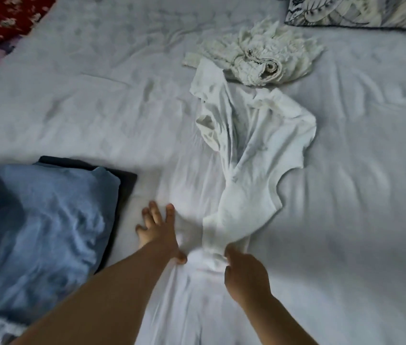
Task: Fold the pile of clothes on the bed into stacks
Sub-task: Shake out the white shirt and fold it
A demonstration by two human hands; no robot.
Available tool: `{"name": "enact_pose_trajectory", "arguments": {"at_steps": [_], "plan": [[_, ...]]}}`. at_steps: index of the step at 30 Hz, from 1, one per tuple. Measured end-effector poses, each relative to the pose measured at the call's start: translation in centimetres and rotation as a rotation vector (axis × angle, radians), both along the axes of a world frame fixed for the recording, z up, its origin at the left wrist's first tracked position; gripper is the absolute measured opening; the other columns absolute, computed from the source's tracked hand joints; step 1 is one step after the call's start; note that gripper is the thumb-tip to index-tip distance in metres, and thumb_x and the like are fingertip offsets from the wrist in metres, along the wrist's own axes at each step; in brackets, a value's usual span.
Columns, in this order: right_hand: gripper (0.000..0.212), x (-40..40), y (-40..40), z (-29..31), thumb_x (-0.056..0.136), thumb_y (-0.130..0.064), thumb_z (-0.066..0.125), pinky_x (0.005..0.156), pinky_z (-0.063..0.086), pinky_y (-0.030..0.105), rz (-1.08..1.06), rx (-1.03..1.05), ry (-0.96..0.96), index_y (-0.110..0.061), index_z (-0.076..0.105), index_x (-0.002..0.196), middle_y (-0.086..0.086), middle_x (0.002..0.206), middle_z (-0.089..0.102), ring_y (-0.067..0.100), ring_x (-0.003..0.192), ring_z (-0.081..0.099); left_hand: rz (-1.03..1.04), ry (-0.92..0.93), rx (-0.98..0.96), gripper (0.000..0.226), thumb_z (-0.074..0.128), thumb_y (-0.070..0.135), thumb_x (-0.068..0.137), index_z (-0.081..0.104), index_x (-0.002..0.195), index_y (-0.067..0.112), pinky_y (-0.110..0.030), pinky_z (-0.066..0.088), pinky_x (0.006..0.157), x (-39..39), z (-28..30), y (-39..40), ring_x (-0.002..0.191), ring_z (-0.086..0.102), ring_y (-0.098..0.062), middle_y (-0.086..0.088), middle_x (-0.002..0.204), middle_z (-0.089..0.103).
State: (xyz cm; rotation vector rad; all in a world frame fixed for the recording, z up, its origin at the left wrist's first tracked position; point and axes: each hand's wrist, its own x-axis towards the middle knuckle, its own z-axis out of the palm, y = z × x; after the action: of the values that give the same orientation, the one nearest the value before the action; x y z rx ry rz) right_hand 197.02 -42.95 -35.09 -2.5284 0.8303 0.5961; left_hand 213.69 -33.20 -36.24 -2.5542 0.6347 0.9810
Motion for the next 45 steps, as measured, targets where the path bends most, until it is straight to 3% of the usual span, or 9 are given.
{"name": "enact_pose_trajectory", "arguments": {"at_steps": [7,11,16,22,28,31,35,42,45], "plan": [[0.037,-7.4,8.7,7.7,0.092,-0.020,0.038,0.080,0.038,0.026,-0.094,0.162,0.050,-0.036,0.045,0.125,0.001,0.117,0.063,0.020,0.109,0.057,0.492,0.398,-0.882,0.052,0.055,0.048,0.090,0.047,0.136,0.025,-0.016,0.038,0.087,-10.1,5.5,3.9,0.113,0.052,-0.011,0.002,0.130,0.055],[0.041,-10.3,12.5,10.3,0.098,-0.026,0.036,0.099,0.036,0.023,-0.020,0.310,0.155,-0.032,0.042,0.138,-0.002,0.134,0.054,0.015,0.121,0.051,0.308,0.631,-0.724,0.093,0.075,0.042,0.072,0.018,0.145,0.046,-0.022,0.040,0.096,-16.3,7.7,6.9,0.116,0.047,-0.013,0.007,0.125,0.044],[0.043,-14.2,15.3,12.5,0.103,-0.033,0.030,0.108,0.033,0.037,0.126,0.476,0.219,-0.019,0.036,0.143,0.011,0.142,0.044,0.025,0.130,0.043,0.155,0.527,-0.509,0.074,0.060,0.009,0.077,0.031,0.142,0.030,-0.017,0.045,0.081,-18.7,11.2,10.6,0.113,0.053,-0.017,-0.003,0.132,0.050],[0.024,-21.0,16.5,15.6,0.064,-0.045,0.047,0.045,0.040,0.007,-0.102,0.029,-0.550,-0.037,0.044,0.087,-0.019,0.064,0.059,-0.004,0.047,0.051,0.207,0.330,-0.718,0.021,0.056,0.039,0.089,0.069,0.091,0.023,-0.018,0.041,0.070,-18.9,19.4,14.1,0.090,0.061,-0.014,0.003,0.095,0.067],[0.070,-22.1,16.1,21.1,0.073,-0.055,0.045,0.087,0.044,0.029,-0.227,-0.085,-0.387,-0.022,0.043,0.135,-0.002,0.125,0.051,0.017,0.114,0.053,0.165,0.308,-0.890,0.031,0.054,0.048,0.091,0.068,0.082,0.022,-0.005,0.037,0.054,-20.4,29.5,16.1,0.068,0.055,-0.001,0.007,0.079,0.063],[0.060,-22.0,16.9,24.2,0.075,-0.063,0.054,0.082,0.044,0.033,-0.213,-0.186,-0.321,-0.022,0.054,0.118,-0.003,0.111,0.057,0.020,0.103,0.057,0.191,0.417,-1.011,0.040,0.057,0.048,0.088,0.071,0.083,0.012,-0.024,0.052,0.070,-21.6,34.5,17.0,0.073,0.065,-0.011,-0.004,0.082,0.072],[0.025,-22.9,16.5,27.7,0.082,-0.039,0.054,0.061,0.046,0.029,-0.329,-0.167,-0.562,-0.020,0.067,0.070,-0.003,0.070,0.066,0.020,0.067,0.065,0.188,0.523,-1.143,0.046,0.061,0.045,0.087,0.067,0.078,0.001,-0.033,0.053,0.071,-22.0,39.6,18.5,0.067,0.063,-0.014,-0.007,0.071,0.069],[0.015,-23.0,14.5,35.1,0.094,-0.012,0.047,0.052,0.034,0.015,-0.572,0.164,-0.821,-0.005,0.052,0.081,0.000,0.066,0.051,0.012,0.060,0.045,0.031,0.229,-1.125,0.047,0.075,0.056,0.063,0.064,0.089,0.019,-0.015,0.039,0.072,-20.3,42.9,20.4,0.083,0.054,0.001,0.014,0.090,0.058],[0.021,-22.4,14.4,38.4,0.092,-0.013,0.051,0.048,0.032,0.016,-0.483,0.179,-0.854,-0.014,0.049,0.071,-0.007,0.058,0.046,0.005,0.053,0.041,0.032,0.179,-1.142,0.038,0.073,0.046,0.070,0.061,0.070,0.010,-0.024,0.037,0.058,-20.0,43.5,21.2,0.060,0.045,-0.007,0.006,0.064,0.051]]}}
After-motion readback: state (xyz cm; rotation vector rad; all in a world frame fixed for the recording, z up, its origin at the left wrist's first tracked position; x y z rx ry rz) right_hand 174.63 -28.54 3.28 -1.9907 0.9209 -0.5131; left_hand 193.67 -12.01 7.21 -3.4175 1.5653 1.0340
